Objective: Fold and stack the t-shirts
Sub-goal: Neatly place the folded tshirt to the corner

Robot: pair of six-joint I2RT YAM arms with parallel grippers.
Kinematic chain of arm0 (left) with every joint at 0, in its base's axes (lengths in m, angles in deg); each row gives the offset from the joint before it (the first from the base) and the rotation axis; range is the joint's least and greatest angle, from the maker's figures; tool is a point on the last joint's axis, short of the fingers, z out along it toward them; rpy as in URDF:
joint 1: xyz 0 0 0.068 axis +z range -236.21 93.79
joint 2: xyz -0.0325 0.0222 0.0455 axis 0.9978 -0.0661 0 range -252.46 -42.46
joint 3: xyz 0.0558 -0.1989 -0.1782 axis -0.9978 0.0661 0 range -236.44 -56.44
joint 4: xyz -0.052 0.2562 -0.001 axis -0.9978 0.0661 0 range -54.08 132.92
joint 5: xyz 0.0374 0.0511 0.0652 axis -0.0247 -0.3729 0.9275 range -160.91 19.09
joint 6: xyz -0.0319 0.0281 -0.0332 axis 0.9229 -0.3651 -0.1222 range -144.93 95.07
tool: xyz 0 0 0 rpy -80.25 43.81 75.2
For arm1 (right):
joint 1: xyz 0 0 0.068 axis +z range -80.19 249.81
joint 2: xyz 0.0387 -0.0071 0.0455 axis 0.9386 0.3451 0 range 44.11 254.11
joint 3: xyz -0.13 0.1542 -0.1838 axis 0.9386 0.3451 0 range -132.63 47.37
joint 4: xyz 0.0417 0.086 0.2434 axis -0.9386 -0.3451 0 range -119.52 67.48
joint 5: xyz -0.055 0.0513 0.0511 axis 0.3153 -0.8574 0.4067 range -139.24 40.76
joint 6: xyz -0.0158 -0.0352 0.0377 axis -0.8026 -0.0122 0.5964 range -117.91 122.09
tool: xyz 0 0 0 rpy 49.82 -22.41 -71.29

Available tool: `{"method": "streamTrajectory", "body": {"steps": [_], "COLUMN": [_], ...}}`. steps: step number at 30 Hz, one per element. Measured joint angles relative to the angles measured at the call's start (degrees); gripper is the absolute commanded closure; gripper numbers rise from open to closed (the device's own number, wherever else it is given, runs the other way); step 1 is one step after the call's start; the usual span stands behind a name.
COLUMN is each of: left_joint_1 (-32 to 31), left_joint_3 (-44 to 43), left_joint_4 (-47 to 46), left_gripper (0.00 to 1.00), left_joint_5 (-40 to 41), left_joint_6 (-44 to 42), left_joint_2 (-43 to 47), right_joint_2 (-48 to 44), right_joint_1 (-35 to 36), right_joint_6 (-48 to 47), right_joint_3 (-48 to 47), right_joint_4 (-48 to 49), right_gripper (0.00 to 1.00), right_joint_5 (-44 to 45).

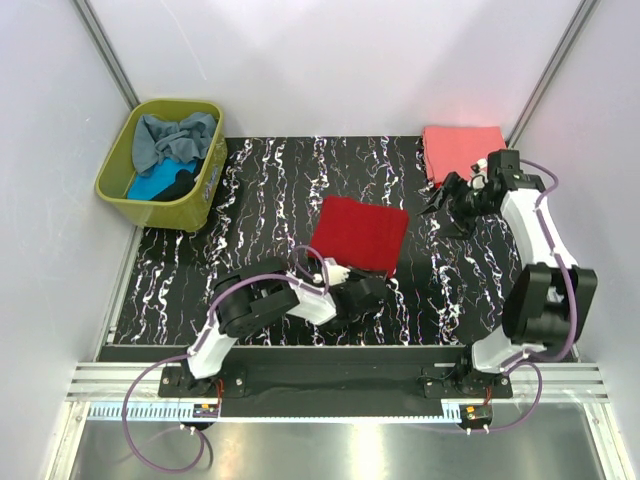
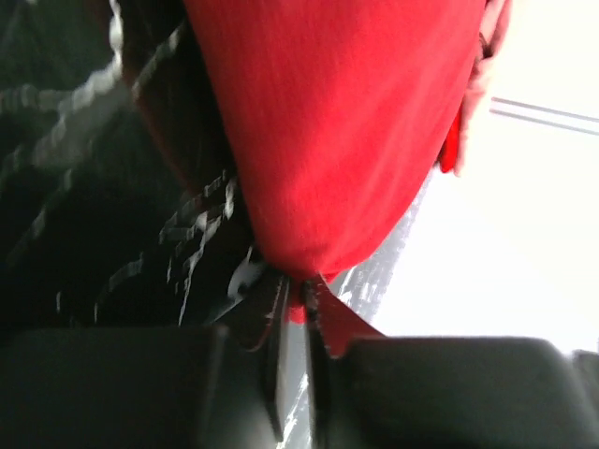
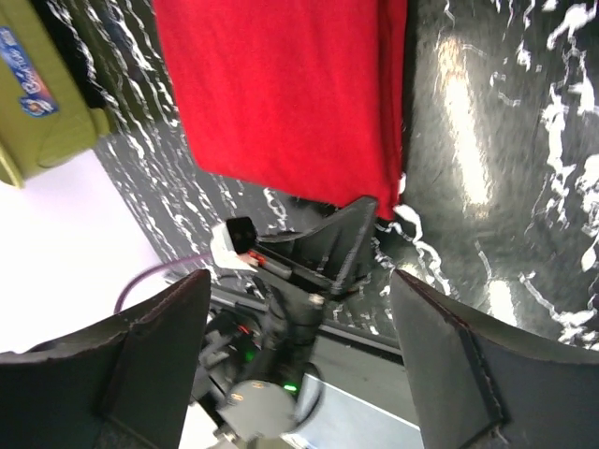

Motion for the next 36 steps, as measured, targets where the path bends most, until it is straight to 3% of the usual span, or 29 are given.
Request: {"method": "streamTrajectory", "body": {"steps": [3, 16, 36], "left_joint_1": [1.9, 8.68, 10.91], "left_joint_3": [2.75, 11.76, 11.23], "left_joint_4": [-6.84, -19.15, -20.09], "left_gripper": [1.0, 1.0, 1.0], "left_joint_5": [-3.28, -16.63, -26.32], "left_joint_6": [-0.24, -0.37, -0.39], "left_joint_2": [-0.2, 6.23, 9.49], "right_joint_2": [4.44, 17.94, 25.62], "right_joint_1": [-0.02, 0.07, 1.07], "right_joint_6": [-2.91, -10.36, -7.82], "right_joint_3": [-1.77, -4.09, 2.69], "right_joint_4": [0.11, 3.54, 16.02], "right_gripper": [0.14, 0.11, 0.13], "right_joint_5": [-1.05, -11.89, -16.24]}}
